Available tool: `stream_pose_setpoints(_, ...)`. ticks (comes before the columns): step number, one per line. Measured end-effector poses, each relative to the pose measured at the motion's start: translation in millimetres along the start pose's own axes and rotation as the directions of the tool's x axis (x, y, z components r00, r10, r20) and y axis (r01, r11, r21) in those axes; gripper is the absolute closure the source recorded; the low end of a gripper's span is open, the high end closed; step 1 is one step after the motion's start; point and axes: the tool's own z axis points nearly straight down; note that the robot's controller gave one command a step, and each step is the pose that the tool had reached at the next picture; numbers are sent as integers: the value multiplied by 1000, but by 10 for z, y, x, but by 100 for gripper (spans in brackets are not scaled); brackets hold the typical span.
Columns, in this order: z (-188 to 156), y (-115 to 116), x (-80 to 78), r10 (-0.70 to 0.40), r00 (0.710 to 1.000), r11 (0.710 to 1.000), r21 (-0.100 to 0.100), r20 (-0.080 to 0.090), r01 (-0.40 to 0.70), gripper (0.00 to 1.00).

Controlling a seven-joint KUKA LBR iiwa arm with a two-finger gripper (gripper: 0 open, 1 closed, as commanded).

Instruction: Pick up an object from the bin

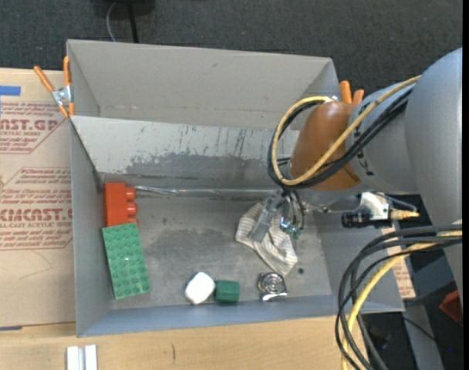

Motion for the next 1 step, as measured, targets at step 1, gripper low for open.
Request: stream_pose_setpoints(1,-18,39,-25,5,1000,1000,-1,5,-5,100)
